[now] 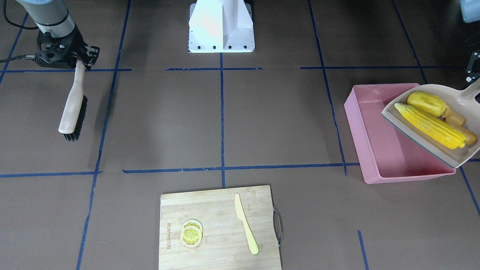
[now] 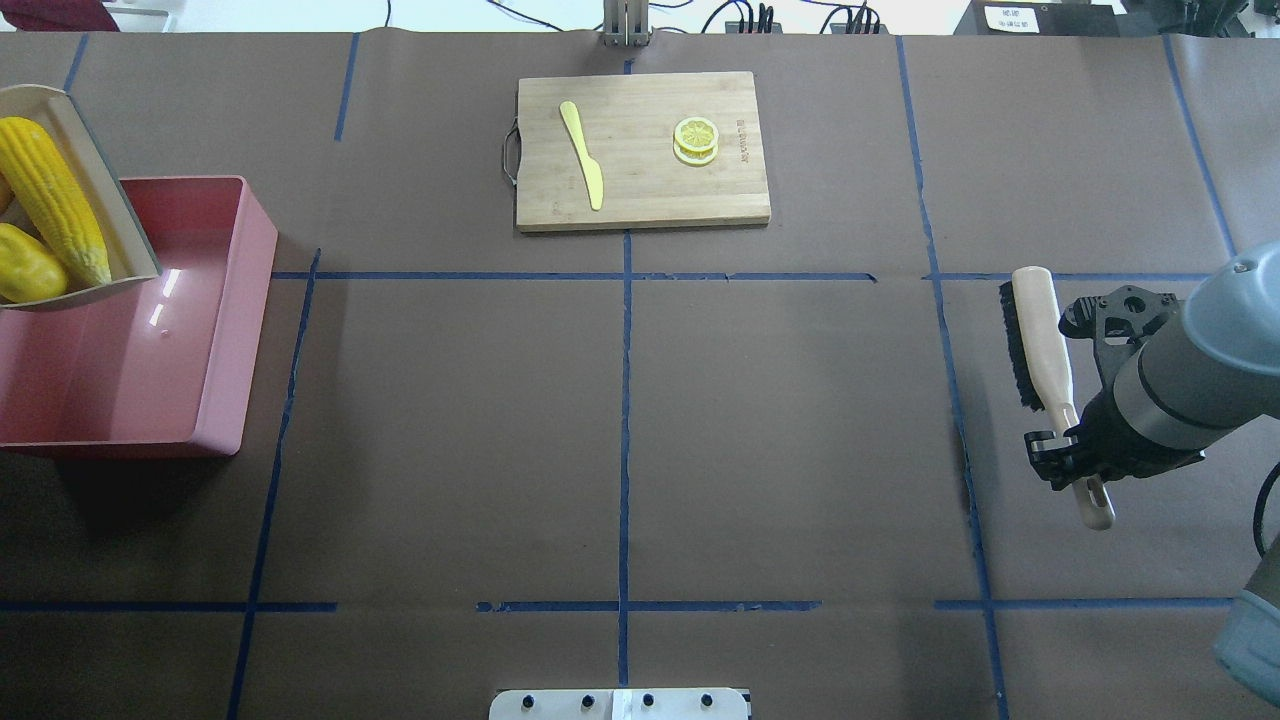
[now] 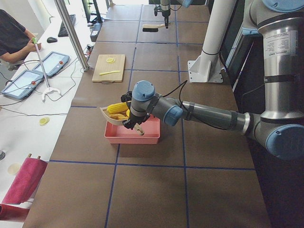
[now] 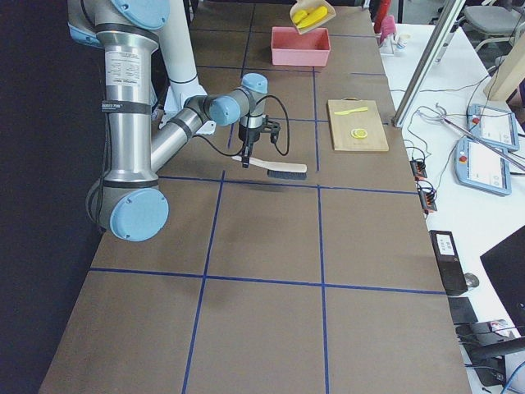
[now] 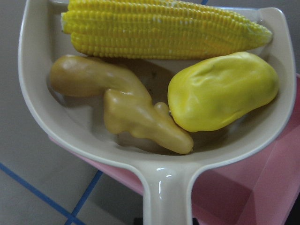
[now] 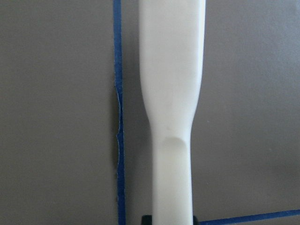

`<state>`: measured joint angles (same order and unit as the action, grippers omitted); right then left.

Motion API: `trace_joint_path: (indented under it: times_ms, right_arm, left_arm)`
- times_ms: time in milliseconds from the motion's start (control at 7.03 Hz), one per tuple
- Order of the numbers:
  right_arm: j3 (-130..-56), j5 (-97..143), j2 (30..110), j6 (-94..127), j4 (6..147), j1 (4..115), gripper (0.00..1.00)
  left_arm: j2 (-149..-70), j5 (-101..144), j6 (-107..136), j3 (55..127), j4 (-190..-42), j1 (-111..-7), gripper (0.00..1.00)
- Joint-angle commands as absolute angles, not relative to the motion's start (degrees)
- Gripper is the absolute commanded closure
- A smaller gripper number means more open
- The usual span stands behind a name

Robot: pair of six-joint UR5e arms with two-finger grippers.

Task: Sweep and dump trash into bin
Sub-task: 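Tilt the dustpan over the pink bin with the left gripper to dump the items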

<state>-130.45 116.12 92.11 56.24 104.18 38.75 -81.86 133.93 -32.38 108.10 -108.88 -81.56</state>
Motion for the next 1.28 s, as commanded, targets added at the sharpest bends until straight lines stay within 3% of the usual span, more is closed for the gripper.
trace_joint_path:
  times_ms: [0, 853, 1137]
  right_arm:
    - [-130.17, 116.1, 94.12, 54.41, 104.15, 39.11, 1.0]
    - [-130.34, 116.1, 95.1, 53.53, 104.15, 39.46, 1.0]
    - [-130.34, 116.1, 95.18, 53.35, 104.15, 39.46, 1.0]
  left_arm:
    - [-81.82, 123.46, -38.99, 108.54, -107.42, -80.96, 1.0]
    - [-94.8, 108.77, -69.75, 108.63, -80.99, -75.59, 1.0]
    - [-96.68, 108.54, -71.54, 108.81, -78.22, -75.67, 1.0]
